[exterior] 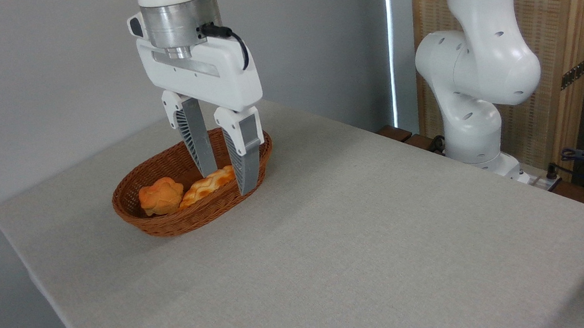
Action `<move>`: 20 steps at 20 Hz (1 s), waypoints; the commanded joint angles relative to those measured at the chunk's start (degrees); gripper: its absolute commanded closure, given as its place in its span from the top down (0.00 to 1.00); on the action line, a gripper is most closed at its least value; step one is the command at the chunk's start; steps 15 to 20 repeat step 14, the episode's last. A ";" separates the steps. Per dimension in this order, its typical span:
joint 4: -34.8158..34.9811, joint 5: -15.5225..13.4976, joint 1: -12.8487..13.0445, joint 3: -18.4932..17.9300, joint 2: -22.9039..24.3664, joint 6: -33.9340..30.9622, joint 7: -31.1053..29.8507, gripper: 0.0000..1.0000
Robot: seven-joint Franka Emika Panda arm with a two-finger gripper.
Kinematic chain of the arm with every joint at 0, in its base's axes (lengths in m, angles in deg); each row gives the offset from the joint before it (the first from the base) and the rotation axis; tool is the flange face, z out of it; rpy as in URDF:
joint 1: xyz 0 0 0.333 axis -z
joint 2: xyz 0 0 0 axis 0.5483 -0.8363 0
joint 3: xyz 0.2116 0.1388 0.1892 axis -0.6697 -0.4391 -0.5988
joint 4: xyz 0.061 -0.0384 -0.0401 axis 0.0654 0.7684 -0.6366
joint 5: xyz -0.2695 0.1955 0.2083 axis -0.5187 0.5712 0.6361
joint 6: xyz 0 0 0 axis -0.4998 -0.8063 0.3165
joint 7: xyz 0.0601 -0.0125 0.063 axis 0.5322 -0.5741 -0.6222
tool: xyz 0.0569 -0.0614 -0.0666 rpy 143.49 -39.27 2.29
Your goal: Put bread into the basket
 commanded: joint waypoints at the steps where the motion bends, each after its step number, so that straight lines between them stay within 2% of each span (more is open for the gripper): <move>1: -9.87 -0.64 0.18 -1.56 -5.48 -7.85 1.39 1.00; 20: -10.76 -0.38 0.09 -1.13 -5.40 -8.21 2.53 1.00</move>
